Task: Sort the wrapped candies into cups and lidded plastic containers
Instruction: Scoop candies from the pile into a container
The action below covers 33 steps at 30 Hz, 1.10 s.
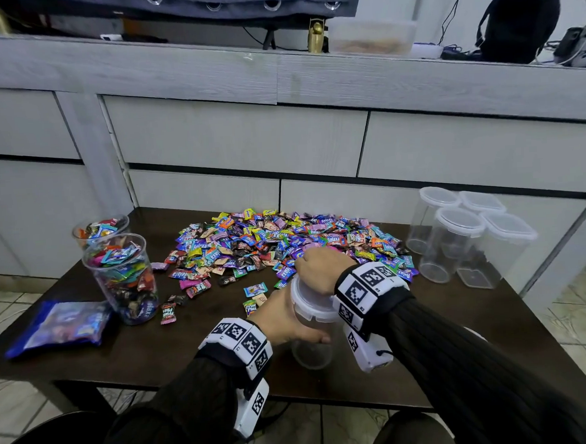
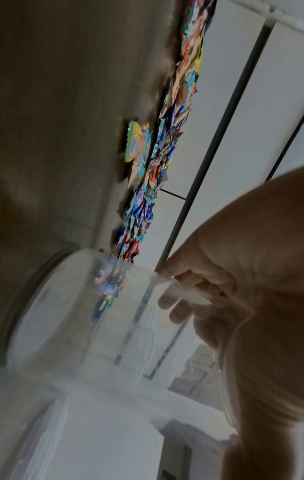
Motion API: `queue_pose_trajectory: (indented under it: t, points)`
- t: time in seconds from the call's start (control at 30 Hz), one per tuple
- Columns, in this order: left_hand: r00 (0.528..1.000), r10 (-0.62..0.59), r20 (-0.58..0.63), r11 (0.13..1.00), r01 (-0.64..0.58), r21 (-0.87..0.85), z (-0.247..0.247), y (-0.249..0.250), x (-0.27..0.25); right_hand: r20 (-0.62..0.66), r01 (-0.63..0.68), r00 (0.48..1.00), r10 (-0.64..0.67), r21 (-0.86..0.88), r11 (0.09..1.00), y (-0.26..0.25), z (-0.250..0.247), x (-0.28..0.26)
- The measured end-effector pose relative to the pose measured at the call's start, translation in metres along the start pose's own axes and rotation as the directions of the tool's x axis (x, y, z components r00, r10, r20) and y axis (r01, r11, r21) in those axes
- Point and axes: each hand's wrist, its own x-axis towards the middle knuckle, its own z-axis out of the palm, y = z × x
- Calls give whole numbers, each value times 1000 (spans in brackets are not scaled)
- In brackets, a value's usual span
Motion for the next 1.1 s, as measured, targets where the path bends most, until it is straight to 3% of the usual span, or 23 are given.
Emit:
queue_pose_trajectory:
  t: [0.13,0.27,0.4,0.53,0.67,0.73,0.87,1.0,1.1]
  points:
    - [999,23,-45,1000,-22,11,4,-2,1,-168,29,985,-27,9,1000,3,0,-4]
    - [989,61,-135,997,-53,62,9,-4,5,-384,119,911,-151,-107,987,5,2,-20]
    - [991,52,-125,962,-16,274,7,8,17,-336,159,911,-240,-252,955,11,4,-38]
    - [991,82,-104,819,-7,574,8,18,34,-273,165,929,-250,-299,940,16,8,-41]
    - [989,85,-123,829,-2,559,10,22,36,-242,218,913,-328,-391,894,24,7,-44]
    - [988,63,-143,836,26,548,12,22,37,-302,275,846,-440,-460,844,25,3,-48]
    - [984,-18,-175,875,101,473,17,19,40,-361,263,743,-563,-616,742,37,0,-47]
    - [985,-44,-166,873,119,473,18,18,41,-319,244,755,-573,-674,697,42,-2,-46]
    - [987,-41,-153,864,112,491,19,23,38,-334,259,731,-595,-671,695,43,-4,-45]
